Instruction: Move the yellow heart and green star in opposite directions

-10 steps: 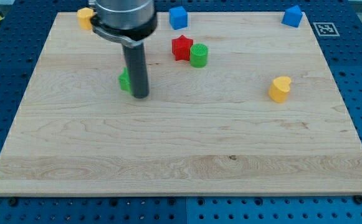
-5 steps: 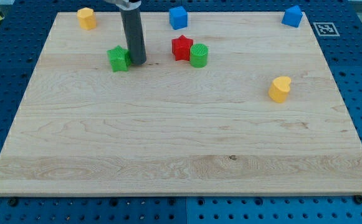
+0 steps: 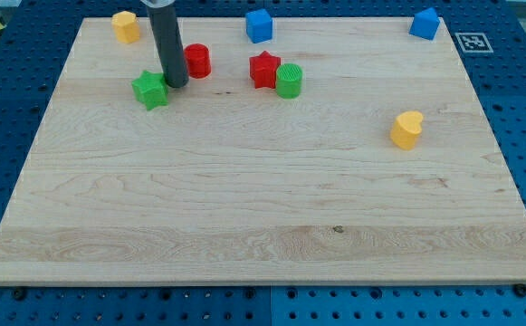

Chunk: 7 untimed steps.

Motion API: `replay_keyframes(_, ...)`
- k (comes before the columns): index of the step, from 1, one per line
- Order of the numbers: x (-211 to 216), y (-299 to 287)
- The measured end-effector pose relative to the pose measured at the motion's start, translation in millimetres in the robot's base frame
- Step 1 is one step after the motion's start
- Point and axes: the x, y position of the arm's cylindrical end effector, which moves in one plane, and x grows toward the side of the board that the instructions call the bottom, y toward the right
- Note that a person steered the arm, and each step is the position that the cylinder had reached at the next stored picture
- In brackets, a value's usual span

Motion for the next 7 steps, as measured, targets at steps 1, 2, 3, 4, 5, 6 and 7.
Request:
replay_keyframes(1, 3, -2)
replay_keyframes(2, 3, -10)
replay_keyframes(3, 3, -23)
replay_keyframes(4, 3, -25)
replay_keyframes(5, 3, -13)
replay_keyframes(6, 6, -13)
replay_keyframes(7, 21, -13)
